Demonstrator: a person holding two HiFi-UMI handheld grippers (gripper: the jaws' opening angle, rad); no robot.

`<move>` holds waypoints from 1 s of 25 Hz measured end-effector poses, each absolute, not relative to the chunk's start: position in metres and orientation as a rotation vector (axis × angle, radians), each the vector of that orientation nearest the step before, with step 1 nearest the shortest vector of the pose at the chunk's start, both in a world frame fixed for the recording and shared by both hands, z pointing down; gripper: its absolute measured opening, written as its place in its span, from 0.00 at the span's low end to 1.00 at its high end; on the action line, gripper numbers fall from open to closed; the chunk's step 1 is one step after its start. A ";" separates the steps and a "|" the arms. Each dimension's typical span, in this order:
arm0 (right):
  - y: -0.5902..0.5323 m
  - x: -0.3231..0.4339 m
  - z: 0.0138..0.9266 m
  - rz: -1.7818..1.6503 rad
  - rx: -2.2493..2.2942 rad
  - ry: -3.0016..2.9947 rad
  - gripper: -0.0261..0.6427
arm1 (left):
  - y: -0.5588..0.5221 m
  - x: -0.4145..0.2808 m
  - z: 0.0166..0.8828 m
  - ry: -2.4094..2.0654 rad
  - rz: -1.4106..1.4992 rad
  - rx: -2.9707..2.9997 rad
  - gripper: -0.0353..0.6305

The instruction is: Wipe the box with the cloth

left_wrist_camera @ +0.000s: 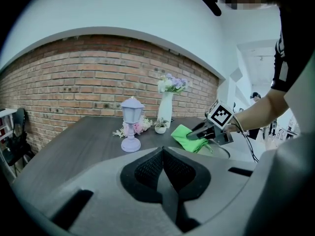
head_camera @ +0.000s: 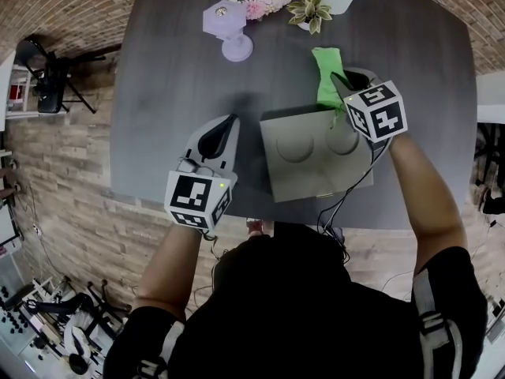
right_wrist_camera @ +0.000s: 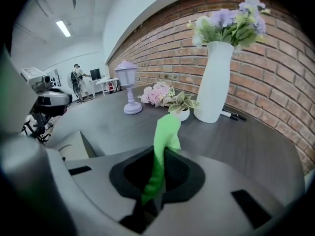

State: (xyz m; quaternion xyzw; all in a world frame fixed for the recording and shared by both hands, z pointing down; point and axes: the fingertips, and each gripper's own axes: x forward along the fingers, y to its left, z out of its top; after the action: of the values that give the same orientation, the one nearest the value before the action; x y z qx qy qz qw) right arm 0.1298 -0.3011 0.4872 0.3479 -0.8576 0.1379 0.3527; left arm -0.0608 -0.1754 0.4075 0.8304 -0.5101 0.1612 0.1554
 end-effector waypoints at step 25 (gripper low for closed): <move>-0.298 0.202 0.490 0.411 1.042 -2.174 0.09 | -0.184 -0.009 0.406 -1.363 0.489 2.449 0.07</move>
State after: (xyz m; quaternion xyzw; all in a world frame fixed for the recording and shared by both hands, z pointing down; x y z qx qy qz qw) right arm 0.2021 -0.2982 0.4896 0.4004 -0.8356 0.1578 0.3413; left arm -0.0087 -0.1840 0.4061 0.8514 -0.4738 0.1701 0.1475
